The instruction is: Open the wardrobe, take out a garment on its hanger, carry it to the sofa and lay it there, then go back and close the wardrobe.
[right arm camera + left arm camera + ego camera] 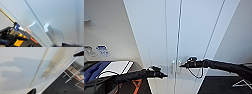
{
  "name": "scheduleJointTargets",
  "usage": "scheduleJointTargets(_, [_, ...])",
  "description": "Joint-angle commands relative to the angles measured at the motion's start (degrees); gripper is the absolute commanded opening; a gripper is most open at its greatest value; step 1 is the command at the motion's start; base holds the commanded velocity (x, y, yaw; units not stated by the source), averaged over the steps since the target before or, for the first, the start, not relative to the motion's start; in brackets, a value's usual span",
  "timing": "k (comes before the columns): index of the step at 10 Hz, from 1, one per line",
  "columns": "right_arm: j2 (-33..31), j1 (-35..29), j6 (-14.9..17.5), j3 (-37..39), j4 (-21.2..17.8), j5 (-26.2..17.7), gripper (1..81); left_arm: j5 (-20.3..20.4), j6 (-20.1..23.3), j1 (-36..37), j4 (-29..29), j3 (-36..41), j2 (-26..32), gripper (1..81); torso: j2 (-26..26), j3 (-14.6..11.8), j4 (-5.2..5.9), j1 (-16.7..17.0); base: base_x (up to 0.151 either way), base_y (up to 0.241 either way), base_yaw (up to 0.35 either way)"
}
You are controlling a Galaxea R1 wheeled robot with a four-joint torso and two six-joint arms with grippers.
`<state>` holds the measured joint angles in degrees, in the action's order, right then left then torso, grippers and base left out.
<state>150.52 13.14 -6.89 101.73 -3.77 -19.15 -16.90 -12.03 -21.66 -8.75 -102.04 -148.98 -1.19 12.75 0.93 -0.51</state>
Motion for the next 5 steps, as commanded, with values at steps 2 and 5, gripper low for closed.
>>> scheduleJointTargets(2, [0.6, -11.2, -0.1, 2.2, -0.6, -0.4, 81.1, -0.2, 0.2, 8.7, 0.1, -2.7, -2.5, 81.1, 0.0, 0.0, 0.0, 0.0, 0.0, 0.0, 0.0])
scheduleJointTargets(5, [2.5, -10.8, -0.2, 3.4, -0.6, -0.3, 81.1, -0.2, 0.2, 9.0, -0.1, -6.6, -5.3, 81.1, 0.0, 0.0, 0.0, 0.0, 0.0, 0.0, 0.0])
